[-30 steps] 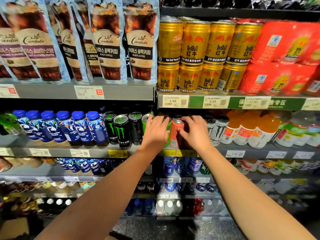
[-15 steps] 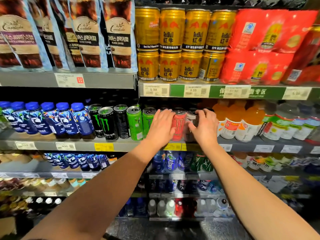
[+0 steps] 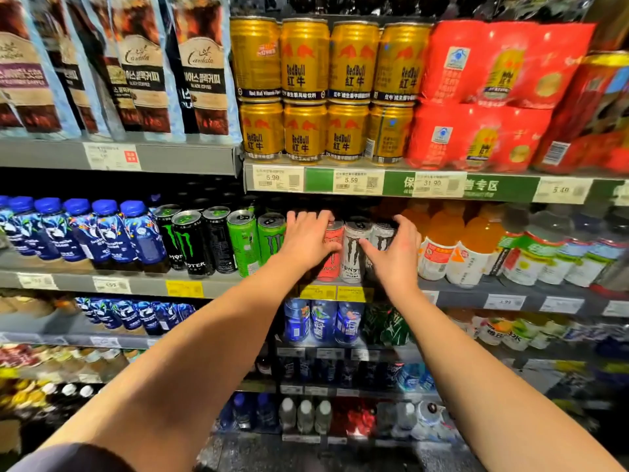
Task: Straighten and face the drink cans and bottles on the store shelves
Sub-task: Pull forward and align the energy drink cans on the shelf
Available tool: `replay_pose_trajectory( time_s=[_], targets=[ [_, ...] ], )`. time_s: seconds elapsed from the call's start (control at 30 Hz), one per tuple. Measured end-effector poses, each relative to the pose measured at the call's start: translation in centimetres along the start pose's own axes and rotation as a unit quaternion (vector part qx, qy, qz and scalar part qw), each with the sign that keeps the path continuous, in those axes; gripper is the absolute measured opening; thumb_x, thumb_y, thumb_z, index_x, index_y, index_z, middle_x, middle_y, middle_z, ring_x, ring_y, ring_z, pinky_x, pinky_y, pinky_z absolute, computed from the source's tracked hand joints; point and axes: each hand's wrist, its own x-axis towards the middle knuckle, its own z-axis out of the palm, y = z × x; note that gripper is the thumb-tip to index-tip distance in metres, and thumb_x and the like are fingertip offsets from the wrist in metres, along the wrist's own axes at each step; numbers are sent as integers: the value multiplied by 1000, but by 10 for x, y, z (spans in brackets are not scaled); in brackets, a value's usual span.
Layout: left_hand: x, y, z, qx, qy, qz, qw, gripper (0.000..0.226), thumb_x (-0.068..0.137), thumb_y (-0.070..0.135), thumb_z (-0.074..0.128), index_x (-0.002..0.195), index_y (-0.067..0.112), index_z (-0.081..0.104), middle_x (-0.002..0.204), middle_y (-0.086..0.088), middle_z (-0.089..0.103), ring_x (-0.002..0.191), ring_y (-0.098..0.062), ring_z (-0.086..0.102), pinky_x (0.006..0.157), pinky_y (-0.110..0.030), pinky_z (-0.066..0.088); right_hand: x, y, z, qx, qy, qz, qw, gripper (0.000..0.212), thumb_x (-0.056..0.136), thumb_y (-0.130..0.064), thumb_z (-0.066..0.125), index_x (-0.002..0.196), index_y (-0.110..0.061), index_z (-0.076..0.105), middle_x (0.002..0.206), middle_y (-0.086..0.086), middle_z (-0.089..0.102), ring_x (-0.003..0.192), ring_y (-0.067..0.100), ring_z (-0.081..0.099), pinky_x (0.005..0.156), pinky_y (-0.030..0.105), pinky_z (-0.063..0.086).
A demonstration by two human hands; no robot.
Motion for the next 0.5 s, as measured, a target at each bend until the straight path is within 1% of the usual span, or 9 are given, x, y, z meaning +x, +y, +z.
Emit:
replay_pose_trajectory(
  time_s=[0.1,0.13,0.2,0.27,0.37,0.43,0.5],
  targets=[
    [1,-3,-4,-12,-5,0,1000,63,83,62,64,131,22,50,119,-8,62,122,-30,49,110,-47,20,-3,-4,-4,61,44,51,996,68,84,-30,76,138,-8,41,137,10,42,123,22,44,101,29,38],
    [0,-3,-3,-5,1,1,1000,62,83,62,63,130,23,50,118,-8,62,121,-30,49,111,-48,20,-4,-5,-4,72,47,71,994,67,85,-32,74,138,-9,41,137,9,41,121,22,46,99,30,41],
    [-3,-1,-1,15,14,-2,1000,60,85,61,61,130,23,50,118,-8,63,121,-30,47,111,-48,19,-6,-3,-2,74,26,111,991,72,86,-38,73,142,-10,38,139,8,45,124,22,47,103,36,43],
    [-5,3,0,25,23,-3,999,59,87,61,59,130,23,50,120,-9,62,123,-31,44,112,-48,18,-9,4,2,81,2,144,986,75,85,-41,73,144,-11,37,140,6,49,128,22,47,107,39,41],
    [-5,6,-2,27,25,-6,999,57,88,59,58,131,23,49,122,-9,62,124,-30,43,113,-48,16,-9,11,5,101,-10,188,977,71,83,-46,74,137,-13,44,131,3,53,119,21,52,102,38,45],
    [-6,7,1,28,33,-13,999,55,89,56,58,131,22,49,122,-8,62,124,-30,43,114,-49,15,-8,15,7,110,-15,197,974,67,83,-45,74,135,-14,46,126,2,53,113,20,53,99,37,45],
    [-7,12,5,35,50,-20,998,53,89,51,59,131,19,50,121,-8,61,124,-30,43,115,-50,15,-11,17,9,118,-5,191,974,62,83,-36,75,133,-13,47,125,4,52,111,20,52,100,38,45]
  ],
)
